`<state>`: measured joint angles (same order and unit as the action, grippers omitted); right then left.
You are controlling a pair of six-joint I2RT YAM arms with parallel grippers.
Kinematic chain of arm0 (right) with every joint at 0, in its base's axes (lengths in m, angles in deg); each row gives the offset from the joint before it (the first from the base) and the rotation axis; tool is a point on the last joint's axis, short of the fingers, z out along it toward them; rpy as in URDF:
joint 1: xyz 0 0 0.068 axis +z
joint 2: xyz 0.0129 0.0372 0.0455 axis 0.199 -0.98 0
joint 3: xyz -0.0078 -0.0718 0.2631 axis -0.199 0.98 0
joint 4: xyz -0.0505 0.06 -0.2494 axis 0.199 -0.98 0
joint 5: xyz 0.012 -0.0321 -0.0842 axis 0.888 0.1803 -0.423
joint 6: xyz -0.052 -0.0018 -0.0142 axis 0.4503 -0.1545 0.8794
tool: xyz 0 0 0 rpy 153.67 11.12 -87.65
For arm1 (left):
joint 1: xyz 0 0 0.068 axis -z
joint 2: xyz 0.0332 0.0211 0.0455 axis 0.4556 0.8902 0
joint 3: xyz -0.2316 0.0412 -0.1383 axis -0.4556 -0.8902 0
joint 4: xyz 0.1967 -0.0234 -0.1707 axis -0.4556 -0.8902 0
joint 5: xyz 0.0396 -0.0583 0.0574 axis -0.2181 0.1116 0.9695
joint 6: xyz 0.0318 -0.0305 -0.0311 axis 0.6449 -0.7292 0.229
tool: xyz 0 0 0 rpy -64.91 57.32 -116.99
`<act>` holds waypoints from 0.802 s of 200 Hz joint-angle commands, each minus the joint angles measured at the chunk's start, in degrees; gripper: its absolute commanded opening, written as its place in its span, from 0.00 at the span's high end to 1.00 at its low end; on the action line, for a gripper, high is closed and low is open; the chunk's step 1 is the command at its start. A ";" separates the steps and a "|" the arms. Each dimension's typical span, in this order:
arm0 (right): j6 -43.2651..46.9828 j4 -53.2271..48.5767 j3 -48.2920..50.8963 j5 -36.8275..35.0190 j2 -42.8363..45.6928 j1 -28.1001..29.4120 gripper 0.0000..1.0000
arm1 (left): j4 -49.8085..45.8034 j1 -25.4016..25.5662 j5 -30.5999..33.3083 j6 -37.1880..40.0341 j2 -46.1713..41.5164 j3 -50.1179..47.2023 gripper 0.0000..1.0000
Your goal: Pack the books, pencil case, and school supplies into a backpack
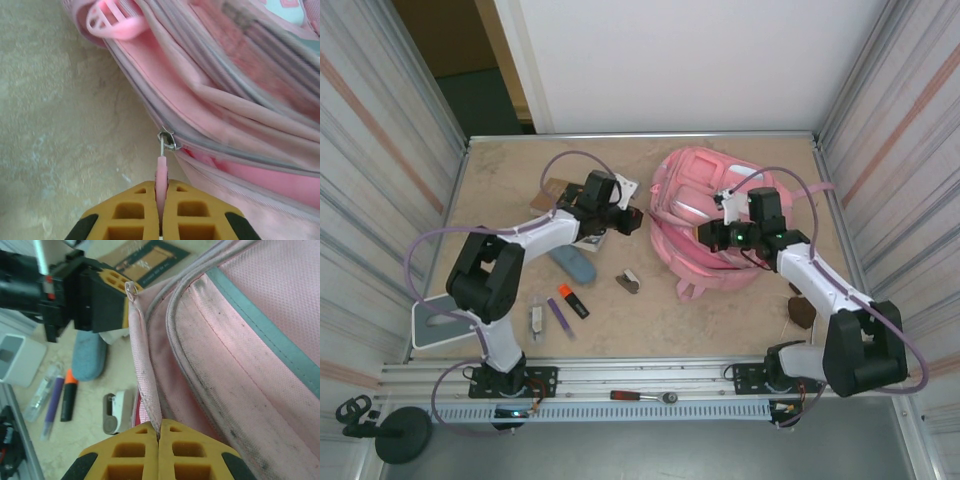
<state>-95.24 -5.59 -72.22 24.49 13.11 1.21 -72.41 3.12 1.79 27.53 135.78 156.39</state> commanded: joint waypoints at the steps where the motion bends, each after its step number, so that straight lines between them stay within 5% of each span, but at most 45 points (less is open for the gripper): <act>1: -3.23 -0.77 -2.28 5.25 3.69 -2.69 1.00 | -0.52 -2.62 3.99 -0.36 1.96 3.62 1.00; 160: -9.00 3.38 -6.38 18.93 1.94 -7.02 1.00 | 1.57 -2.62 1.64 -5.65 25.52 29.54 1.00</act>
<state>-102.54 -4.67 -75.67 38.37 14.77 -5.00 -72.61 1.61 1.17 24.27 158.36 181.63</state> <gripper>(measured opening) 0.041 0.074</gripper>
